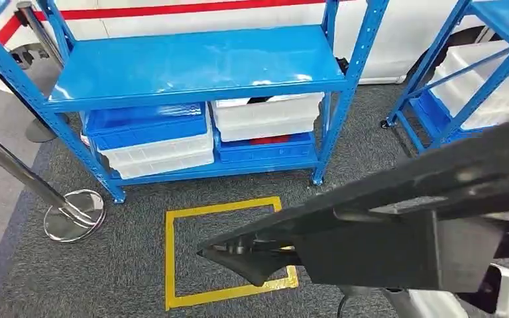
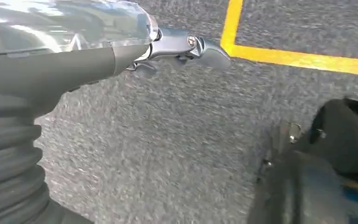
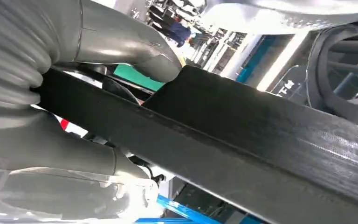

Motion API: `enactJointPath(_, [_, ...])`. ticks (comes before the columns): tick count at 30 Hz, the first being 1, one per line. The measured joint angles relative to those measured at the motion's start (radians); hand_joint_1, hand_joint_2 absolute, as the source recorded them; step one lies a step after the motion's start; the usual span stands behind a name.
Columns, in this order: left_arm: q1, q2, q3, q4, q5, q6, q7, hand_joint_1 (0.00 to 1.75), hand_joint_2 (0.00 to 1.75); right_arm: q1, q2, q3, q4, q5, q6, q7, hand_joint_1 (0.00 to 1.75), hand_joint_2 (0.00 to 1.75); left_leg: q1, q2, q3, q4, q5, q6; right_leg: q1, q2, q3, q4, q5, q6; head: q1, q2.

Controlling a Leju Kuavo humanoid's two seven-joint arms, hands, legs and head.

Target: Take the parts from the cabinet and place them on the table.

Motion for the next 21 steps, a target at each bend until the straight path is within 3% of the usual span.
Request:
enactJointPath(1, [0.002, -0.002, 0.002, 0.000, 0.000, -0.001, -0.001, 0.00, 1.75, -0.007, 0.004, 0.006, 0.006, 0.000, -0.005, 0.000, 1.69, 1.75, 0.001, -0.002, -0.018, 0.032, -0.050, -0.005, 0.000, 0.001, -0.011, 0.000, 0.010, -0.010, 0.000, 0.000])
enactJointPath(3, [0.004, -0.002, 0.003, 0.000, -0.001, -0.001, 0.000, 0.00, 1.75, -0.015, 0.009, 0.012, 0.013, -0.002, -0.010, 0.000, 1.69, 1.75, 0.006, -0.002, -0.057, 0.175, -0.167, -0.013, 0.002, -0.001, -0.035, 0.001, 0.030, -0.016, 0.000, 0.000])
enactJointPath(4, [0.004, -0.002, 0.003, 0.000, -0.001, -0.001, 0.000, 0.00, 1.75, -0.016, 0.011, 0.016, 0.016, -0.002, -0.010, 0.000, 1.69, 1.75, 0.007, -0.002, -0.073, 0.252, -0.202, -0.017, 0.002, -0.001, -0.048, 0.003, 0.040, -0.015, 0.000, 0.000])
enactJointPath(5, [0.004, -0.003, 0.004, 0.000, -0.001, -0.001, 0.000, 0.00, 1.75, -0.016, 0.013, 0.021, 0.020, -0.002, -0.010, 0.000, 1.69, 1.75, 0.009, -0.002, -0.077, 0.300, -0.205, -0.020, 0.003, -0.001, -0.061, 0.005, 0.049, -0.013, 0.000, 0.000])
enactJointPath(6, [0.005, -0.004, 0.004, 0.000, -0.001, -0.001, 0.000, 0.00, 1.75, -0.016, 0.014, 0.023, 0.024, -0.002, -0.010, 0.000, 1.69, 1.75, 0.013, -0.002, -0.062, 0.306, -0.183, -0.022, 0.003, -0.001, -0.075, 0.007, 0.058, -0.011, 0.000, 0.000])
enactJointPath(7, [0.005, -0.004, 0.005, 0.000, -0.001, -0.001, 0.000, 0.00, 1.75, -0.017, 0.016, 0.025, 0.026, -0.002, -0.010, 0.000, 1.69, 1.75, 0.015, -0.002, -0.026, 0.269, -0.148, -0.023, 0.002, -0.001, -0.089, 0.010, 0.065, -0.009, 0.000, 0.000])
enactJointPath(9, [0.004, -0.004, 0.007, 0.000, -0.001, -0.001, 0.000, 0.00, 1.75, -0.020, 0.016, 0.028, 0.030, -0.002, -0.010, 0.000, 1.69, 1.75, 0.018, -0.003, 0.096, 0.097, -0.095, -0.021, 0.000, -0.001, -0.109, 0.020, 0.076, -0.001, 0.000, 0.000])
enactJointPath(10, [0.002, -0.004, 0.008, 0.000, -0.001, -0.001, 0.000, 0.00, 1.75, -0.021, 0.016, 0.029, 0.030, -0.002, -0.010, 0.000, 1.69, 1.75, 0.018, -0.005, 0.141, 0.020, -0.125, -0.018, 0.002, -0.001, -0.118, 0.023, 0.080, 0.005, 0.000, 0.000])
enactJointPath(11, [0.002, -0.004, 0.008, 0.000, -0.001, -0.001, -0.001, 0.00, 1.75, -0.025, 0.017, 0.030, 0.030, -0.002, -0.010, 0.000, 1.69, 1.75, 0.010, -0.009, 0.163, -0.018, -0.130, -0.013, 0.005, -0.002, -0.122, 0.027, 0.086, 0.012, 0.000, 0.000])
enactJointPath(13, [0.003, -0.004, 0.008, 0.000, 0.000, -0.001, -0.001, 0.00, 1.75, -0.028, 0.017, 0.034, 0.033, -0.003, -0.010, 0.000, 1.69, 1.75, 0.007, -0.009, 0.153, -0.014, -0.121, -0.007, 0.001, -0.002, -0.124, 0.019, 0.104, 0.024, 0.000, 0.000])
enactJointPath(14, [0.005, -0.004, 0.008, 0.000, 0.000, -0.001, -0.001, 0.00, 1.75, -0.027, 0.017, 0.035, 0.034, -0.003, -0.010, 0.000, 1.69, 1.75, 0.006, -0.009, 0.149, -0.015, -0.115, 0.002, 0.001, -0.002, -0.125, 0.017, 0.110, 0.032, 0.000, 0.000])
enactJointPath(15, [0.006, -0.005, 0.008, 0.000, 0.000, -0.001, -0.001, 0.00, 1.75, -0.028, 0.017, 0.036, 0.035, -0.003, -0.010, 0.000, 1.69, 1.75, 0.017, -0.004, 0.146, -0.026, -0.102, 0.015, 0.001, 0.000, -0.132, 0.023, 0.099, 0.038, 0.000, 0.000])
enactJointPath(17, [0.003, -0.005, 0.008, 0.000, 0.000, -0.001, -0.001, 0.00, 1.75, -0.029, 0.017, 0.037, 0.038, -0.002, -0.010, 0.000, 1.69, 1.75, 0.013, 0.000, 0.123, -0.024, -0.086, 0.032, -0.001, 0.004, -0.159, 0.101, 0.003, 0.042, 0.000, 0.000])
enactJointPath(19, [0.004, -0.005, 0.010, 0.000, 0.000, -0.001, -0.001, 0.00, 1.75, -0.029, 0.018, 0.040, 0.038, -0.004, -0.011, 0.000, 1.69, 1.75, 0.008, 0.001, 0.097, -0.022, -0.069, 0.036, -0.001, 0.005, -0.200, 0.261, -0.098, 0.045, 0.000, 0.000])
enactJointPath(20, [0.004, -0.005, 0.011, 0.000, 0.000, -0.001, -0.001, 0.00, 1.75, -0.028, 0.018, 0.040, 0.039, -0.004, -0.011, 0.000, 1.69, 1.75, 0.006, 0.001, 0.083, -0.019, -0.060, 0.036, -0.001, 0.005, -0.206, 0.317, -0.114, 0.045, 0.000, 0.000])
enactJointPath(21, [0.004, -0.006, 0.015, 0.000, 0.000, -0.001, 0.000, 0.00, 1.75, -0.028, 0.018, 0.040, 0.040, -0.005, -0.011, 0.000, 1.69, 1.75, 0.004, 0.001, 0.070, -0.015, -0.052, 0.035, -0.001, 0.005, -0.195, 0.331, -0.096, 0.044, 0.000, 0.000])
